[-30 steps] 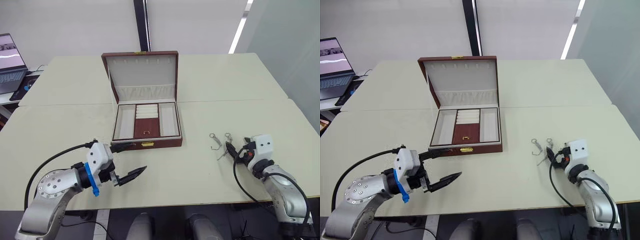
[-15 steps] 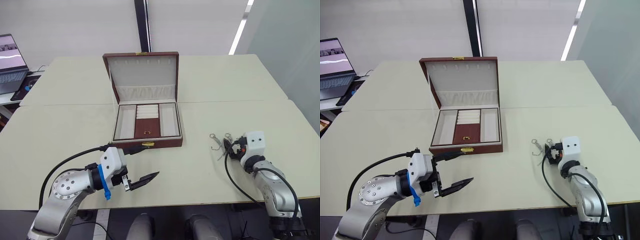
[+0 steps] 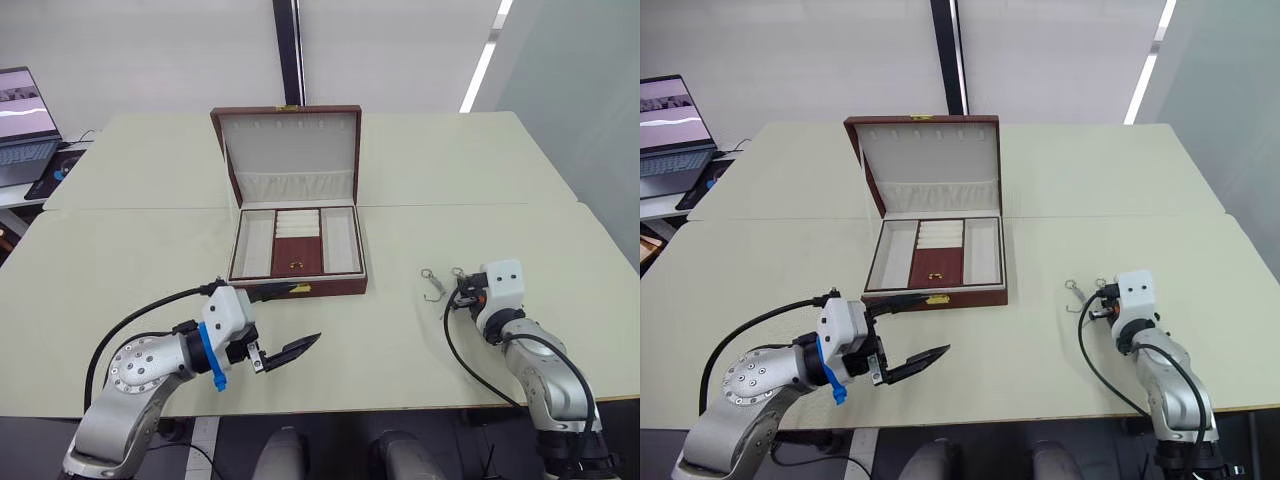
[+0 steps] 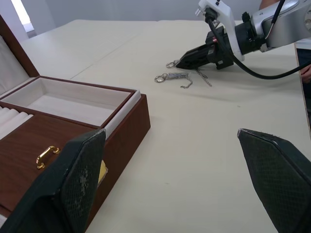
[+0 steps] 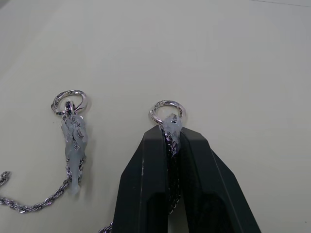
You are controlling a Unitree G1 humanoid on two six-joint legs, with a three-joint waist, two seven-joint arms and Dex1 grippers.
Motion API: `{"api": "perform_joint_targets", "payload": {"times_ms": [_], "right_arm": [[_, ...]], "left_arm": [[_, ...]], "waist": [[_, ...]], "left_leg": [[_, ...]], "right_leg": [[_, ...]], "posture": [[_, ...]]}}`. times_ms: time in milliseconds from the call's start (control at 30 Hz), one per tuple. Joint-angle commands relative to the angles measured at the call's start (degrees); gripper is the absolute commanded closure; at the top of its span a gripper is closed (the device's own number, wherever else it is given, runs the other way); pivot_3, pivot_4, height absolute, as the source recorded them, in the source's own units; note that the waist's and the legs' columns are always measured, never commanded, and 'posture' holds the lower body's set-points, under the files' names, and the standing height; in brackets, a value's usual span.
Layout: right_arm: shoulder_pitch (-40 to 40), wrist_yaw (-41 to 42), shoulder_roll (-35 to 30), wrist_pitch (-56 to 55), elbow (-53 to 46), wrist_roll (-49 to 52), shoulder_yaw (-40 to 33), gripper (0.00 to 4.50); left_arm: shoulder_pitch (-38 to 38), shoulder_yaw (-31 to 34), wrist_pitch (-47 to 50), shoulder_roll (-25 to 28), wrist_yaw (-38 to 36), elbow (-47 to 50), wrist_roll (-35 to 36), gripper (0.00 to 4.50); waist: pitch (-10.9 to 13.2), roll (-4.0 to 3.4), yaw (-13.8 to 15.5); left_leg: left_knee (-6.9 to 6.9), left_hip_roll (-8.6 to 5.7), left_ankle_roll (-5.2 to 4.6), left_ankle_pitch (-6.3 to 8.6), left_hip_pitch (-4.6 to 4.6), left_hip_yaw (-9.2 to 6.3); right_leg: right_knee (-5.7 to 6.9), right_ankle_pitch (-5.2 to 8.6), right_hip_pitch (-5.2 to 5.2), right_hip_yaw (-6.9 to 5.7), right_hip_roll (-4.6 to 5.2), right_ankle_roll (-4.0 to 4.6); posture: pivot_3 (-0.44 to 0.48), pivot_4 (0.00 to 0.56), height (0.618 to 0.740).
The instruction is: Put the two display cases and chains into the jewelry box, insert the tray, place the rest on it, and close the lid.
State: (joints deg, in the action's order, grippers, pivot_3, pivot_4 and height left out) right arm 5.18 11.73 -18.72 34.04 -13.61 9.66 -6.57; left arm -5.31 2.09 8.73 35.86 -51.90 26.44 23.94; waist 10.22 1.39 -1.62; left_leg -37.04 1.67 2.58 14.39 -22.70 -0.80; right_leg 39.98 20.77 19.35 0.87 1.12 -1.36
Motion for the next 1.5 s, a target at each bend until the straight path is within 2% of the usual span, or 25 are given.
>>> {"api": "perform_joint_targets", "payload": {"times_ms": [33,367,733,1000,1200,1500], "right_arm": [[-1.23,0.22,0.29,0.31,-0.16,0.49,-0.94,4.39],[0.84,8.20,-0.15,-6.35,-2.85,6.38,-2.07,4.39],[15.02,14.71,-0.51,-0.73,-4.18,12.41,3.00,4.39],[28.22,17.88,4.83,1.29,2.78,13.86,9.42,4.39],[34.37,21.23,9.48,0.54,8.94,13.80,13.71,4.39],[42.74,23.70,17.50,-3.50,19.94,12.84,15.91,4.39]], "left_arm": [[-0.83,-0.45,-1.86,-0.49,-0.13,0.60,-0.38,0.00],[-3.52,-0.46,-4.17,-1.78,0.72,-0.13,-1.23,0.00],[-10.30,2.77,-5.33,-6.12,7.90,1.04,-1.73,0.00],[-16.82,6.36,-7.10,-11.03,15.79,4.15,-3.23,0.00],[-22.66,7.29,-8.72,-15.00,20.78,7.15,-5.17,0.00],[-28.96,7.14,-12.21,-20.40,26.31,9.56,-8.47,0.00]], "waist": [[0.00,0.00,0.00],[0.04,-0.06,-0.15],[0.07,-0.11,-0.17],[0.09,-0.13,-0.22],[0.09,-0.12,-0.22],[0.09,-0.12,-0.29]], "left_leg": [[0.00,0.00,0.00,0.00,0.00,0.00],[0.01,0.01,-0.01,0.00,-0.02,0.02],[0.02,0.03,-0.01,0.01,-0.11,0.00],[0.03,0.03,-0.02,0.01,-0.14,0.02],[0.02,0.03,-0.02,0.01,-0.20,0.04],[0.04,0.04,-0.03,0.02,-0.20,0.04]], "right_leg": [[0.00,0.00,0.00,0.00,0.00,0.00],[0.00,0.00,0.04,0.02,0.00,0.00],[0.00,0.00,0.16,0.00,-0.02,0.00],[0.00,0.00,0.21,0.02,0.00,0.00],[-0.01,0.00,0.28,0.03,0.02,0.01],[0.01,0.00,0.32,0.02,0.02,0.01]], "posture": [[0.000,0.150,0.740],[0.000,0.150,0.740],[0.000,0.150,0.740],[0.000,0.150,0.740],[0.000,0.150,0.740],[0.000,0.150,0.740]]}}
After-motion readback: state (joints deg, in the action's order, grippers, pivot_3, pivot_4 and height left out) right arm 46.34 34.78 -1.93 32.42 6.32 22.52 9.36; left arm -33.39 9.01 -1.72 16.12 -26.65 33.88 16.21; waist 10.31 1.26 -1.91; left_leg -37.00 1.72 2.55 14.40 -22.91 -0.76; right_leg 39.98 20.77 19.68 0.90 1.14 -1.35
